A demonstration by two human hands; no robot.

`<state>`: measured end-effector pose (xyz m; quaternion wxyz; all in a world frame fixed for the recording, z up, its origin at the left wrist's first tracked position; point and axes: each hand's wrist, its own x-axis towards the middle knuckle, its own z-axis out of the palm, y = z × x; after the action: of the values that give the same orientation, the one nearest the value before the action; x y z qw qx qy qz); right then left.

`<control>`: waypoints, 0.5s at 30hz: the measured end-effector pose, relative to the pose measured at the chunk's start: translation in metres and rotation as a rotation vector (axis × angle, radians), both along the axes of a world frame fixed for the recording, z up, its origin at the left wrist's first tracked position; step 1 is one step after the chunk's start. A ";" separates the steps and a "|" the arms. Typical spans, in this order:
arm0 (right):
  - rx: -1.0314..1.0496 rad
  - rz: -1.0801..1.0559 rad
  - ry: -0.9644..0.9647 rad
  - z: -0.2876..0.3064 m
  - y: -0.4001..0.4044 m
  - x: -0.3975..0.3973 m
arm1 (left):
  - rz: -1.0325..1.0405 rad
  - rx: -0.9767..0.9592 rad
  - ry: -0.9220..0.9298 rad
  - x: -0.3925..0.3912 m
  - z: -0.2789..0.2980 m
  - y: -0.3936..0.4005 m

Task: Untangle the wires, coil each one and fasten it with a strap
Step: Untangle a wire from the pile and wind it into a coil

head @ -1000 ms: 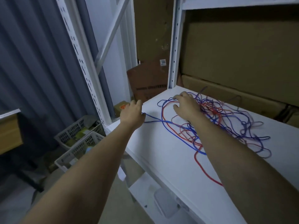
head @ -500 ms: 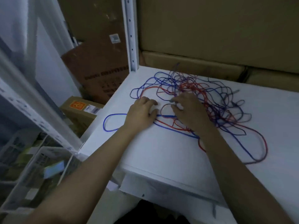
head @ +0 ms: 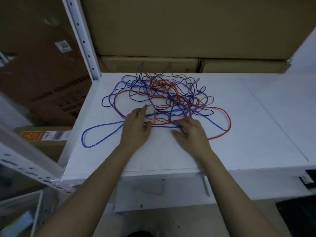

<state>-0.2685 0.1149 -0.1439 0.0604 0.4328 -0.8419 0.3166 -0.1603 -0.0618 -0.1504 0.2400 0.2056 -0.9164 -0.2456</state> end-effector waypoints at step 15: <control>-0.143 0.036 -0.348 0.010 -0.047 -0.025 | 0.082 -0.240 -0.112 -0.023 0.019 0.026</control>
<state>-0.2938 0.0677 -0.1342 -0.0609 0.3811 -0.8071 0.4468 -0.1834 -0.0357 -0.1310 0.2211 0.2259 -0.9420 -0.1124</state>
